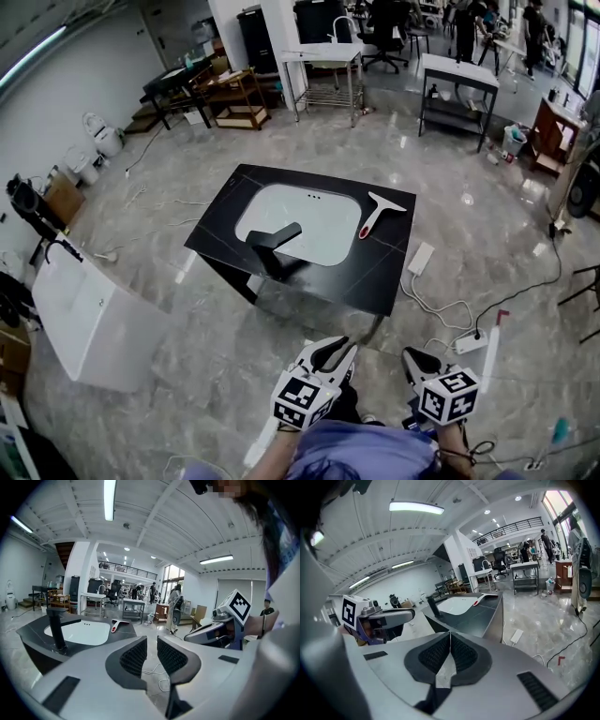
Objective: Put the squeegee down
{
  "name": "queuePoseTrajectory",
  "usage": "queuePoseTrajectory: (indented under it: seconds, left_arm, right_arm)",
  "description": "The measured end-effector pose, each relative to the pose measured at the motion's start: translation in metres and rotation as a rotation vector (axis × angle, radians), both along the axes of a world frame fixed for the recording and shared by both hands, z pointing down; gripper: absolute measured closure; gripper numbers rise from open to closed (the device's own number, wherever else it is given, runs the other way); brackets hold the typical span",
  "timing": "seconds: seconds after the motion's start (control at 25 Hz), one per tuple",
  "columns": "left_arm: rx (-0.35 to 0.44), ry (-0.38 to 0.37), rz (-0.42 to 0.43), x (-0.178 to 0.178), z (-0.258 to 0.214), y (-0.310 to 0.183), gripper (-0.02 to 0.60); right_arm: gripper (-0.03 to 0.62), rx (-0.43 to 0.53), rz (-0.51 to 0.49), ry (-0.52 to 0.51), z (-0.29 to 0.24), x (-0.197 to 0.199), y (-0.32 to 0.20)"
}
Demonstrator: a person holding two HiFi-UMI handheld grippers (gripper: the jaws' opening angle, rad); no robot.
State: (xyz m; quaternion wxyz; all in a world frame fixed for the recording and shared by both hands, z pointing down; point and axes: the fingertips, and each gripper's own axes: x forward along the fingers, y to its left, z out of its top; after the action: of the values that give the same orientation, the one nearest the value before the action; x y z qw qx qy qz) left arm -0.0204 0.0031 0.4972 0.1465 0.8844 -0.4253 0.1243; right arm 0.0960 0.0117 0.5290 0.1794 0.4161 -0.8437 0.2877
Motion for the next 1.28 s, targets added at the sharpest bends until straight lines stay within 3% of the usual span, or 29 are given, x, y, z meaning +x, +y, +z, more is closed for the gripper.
queuePoseTrajectory:
  seconds: [0.48, 1.28]
  left_arm:
    - [-0.001, -0.024, -0.063, 0.002, 0.004, 0.094, 0.503]
    - [-0.046, -0.026, -0.155, -0.002, 0.019, 0.178, 0.503]
  right_arm:
    - [0.572, 0.051, -0.122, -0.04, -0.01, -0.01, 0.079]
    - [0.574, 0.06, -0.29, -0.025, -0.005, -0.031, 0.147]
